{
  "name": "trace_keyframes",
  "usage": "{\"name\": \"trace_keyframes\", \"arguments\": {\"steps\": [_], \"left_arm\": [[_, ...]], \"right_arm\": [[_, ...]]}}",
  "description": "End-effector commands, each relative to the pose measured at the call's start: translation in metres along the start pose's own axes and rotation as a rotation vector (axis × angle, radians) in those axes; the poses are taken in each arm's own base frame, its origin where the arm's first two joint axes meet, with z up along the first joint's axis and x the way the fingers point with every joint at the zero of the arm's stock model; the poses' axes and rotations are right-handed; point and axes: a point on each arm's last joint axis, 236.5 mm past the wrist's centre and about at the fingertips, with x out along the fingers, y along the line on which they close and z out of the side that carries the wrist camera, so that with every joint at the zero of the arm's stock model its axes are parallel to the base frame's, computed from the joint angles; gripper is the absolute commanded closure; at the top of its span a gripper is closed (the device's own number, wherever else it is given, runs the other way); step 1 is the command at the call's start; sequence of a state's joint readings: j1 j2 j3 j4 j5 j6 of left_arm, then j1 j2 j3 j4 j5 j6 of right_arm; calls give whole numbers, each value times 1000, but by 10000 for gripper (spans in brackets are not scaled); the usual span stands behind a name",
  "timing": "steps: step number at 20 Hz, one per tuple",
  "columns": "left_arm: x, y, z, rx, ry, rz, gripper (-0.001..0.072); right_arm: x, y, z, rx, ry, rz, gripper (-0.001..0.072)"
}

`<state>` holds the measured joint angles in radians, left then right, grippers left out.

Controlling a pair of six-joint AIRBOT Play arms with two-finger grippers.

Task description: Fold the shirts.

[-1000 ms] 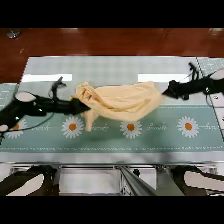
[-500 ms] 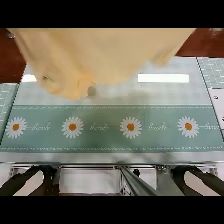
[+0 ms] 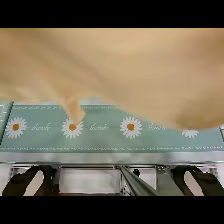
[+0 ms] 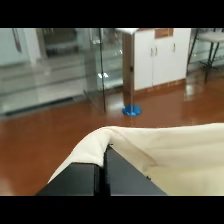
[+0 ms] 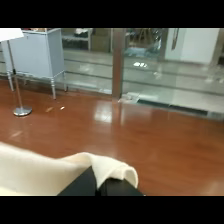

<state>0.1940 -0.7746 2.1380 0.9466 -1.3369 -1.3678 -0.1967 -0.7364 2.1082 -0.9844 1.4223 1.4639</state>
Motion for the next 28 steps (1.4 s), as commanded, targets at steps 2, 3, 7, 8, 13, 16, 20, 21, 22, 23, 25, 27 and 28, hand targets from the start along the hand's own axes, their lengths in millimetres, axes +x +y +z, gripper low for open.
{"name": "trace_keyframes", "arguments": {"steps": [2,3,7,8,13,16,20,21,22,23,25,27,28], "left_arm": [[-36,-19,-1,5,-20,-23,689],[-29,-18,-14,-12,24,-41,689],[25,2,-103,-144,279,-70,689],[39,8,-130,-182,343,-71,689],[115,24,-268,-393,579,-120,689],[164,48,-336,-493,664,-78,688],[230,77,-411,-567,730,-24,688],[243,79,-427,-589,751,-20,688],[256,80,-445,-613,772,-21,688],[266,79,-461,-643,792,-26,688],[283,77,-487,-713,821,-37,687],[292,71,-507,-800,845,-45,688],[294,68,-516,-876,864,-23,688]], "right_arm": [[-30,18,-11,-14,20,-8,683],[-26,17,-22,2,64,2,683],[12,-1,-98,130,333,45,683],[26,-10,-125,181,412,49,683],[111,-64,-238,371,588,40,683],[167,-115,-288,440,659,-37,683],[236,-168,-366,563,782,-96,683],[253,-173,-382,609,799,-83,683],[270,-179,-399,652,812,-78,683],[287,-183,-413,703,810,-67,683],[317,-189,-431,813,775,-51,683],[339,-187,-446,920,754,-21,683],[346,-187,-455,967,756,-20,682]]}}
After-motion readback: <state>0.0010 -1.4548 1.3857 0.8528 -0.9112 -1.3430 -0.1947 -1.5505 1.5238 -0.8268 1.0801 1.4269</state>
